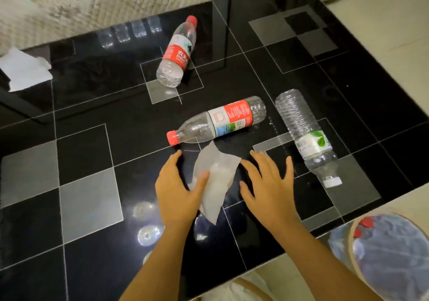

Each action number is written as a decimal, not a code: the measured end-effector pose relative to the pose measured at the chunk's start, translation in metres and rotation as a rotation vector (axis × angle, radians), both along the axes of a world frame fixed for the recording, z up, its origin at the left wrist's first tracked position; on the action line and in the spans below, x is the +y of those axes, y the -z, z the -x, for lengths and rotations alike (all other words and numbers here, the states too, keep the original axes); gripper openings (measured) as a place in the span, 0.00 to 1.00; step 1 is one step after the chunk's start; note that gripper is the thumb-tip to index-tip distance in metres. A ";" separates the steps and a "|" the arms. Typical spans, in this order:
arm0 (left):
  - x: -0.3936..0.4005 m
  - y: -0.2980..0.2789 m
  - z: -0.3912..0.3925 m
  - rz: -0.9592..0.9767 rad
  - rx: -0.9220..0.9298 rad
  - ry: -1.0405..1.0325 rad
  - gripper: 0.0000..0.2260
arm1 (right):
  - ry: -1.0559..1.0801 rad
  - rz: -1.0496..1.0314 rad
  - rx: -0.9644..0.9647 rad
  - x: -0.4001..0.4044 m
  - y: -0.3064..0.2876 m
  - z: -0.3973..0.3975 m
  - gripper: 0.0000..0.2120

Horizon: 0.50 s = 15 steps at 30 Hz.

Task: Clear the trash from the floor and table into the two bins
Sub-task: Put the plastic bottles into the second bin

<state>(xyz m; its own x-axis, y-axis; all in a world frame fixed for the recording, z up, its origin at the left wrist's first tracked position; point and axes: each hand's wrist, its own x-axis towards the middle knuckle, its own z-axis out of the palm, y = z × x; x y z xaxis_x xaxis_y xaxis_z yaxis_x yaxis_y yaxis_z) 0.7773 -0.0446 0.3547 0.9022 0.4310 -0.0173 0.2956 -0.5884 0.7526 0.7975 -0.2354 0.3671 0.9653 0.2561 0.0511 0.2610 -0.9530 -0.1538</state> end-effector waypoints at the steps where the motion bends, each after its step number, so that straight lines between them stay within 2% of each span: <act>1: 0.001 -0.002 -0.003 0.083 -0.025 -0.076 0.31 | 0.061 0.027 -0.053 -0.005 -0.008 -0.003 0.22; 4: 0.006 -0.008 -0.022 0.315 -0.080 -0.276 0.28 | 0.297 0.083 -0.095 -0.024 -0.019 -0.012 0.29; 6: 0.018 -0.012 -0.041 0.429 -0.083 -0.285 0.30 | 0.435 0.086 -0.019 -0.035 -0.019 -0.021 0.37; 10: 0.045 -0.023 -0.076 0.326 0.064 0.094 0.31 | 0.467 0.137 0.098 -0.048 -0.017 -0.030 0.44; 13: 0.055 -0.030 -0.096 0.234 0.141 0.235 0.22 | 0.431 0.106 0.079 -0.050 -0.018 -0.037 0.43; 15: 0.057 -0.038 -0.101 0.218 0.121 0.277 0.16 | 0.413 0.061 0.074 -0.044 -0.018 -0.040 0.41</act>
<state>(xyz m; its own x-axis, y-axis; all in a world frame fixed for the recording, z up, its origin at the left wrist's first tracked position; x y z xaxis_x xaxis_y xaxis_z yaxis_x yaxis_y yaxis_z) 0.8788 0.0122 0.3923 0.9698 0.1456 -0.1957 0.2424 -0.4880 0.8385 0.8375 -0.2793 0.3851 0.9879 -0.1529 -0.0257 -0.1547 -0.9831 -0.0981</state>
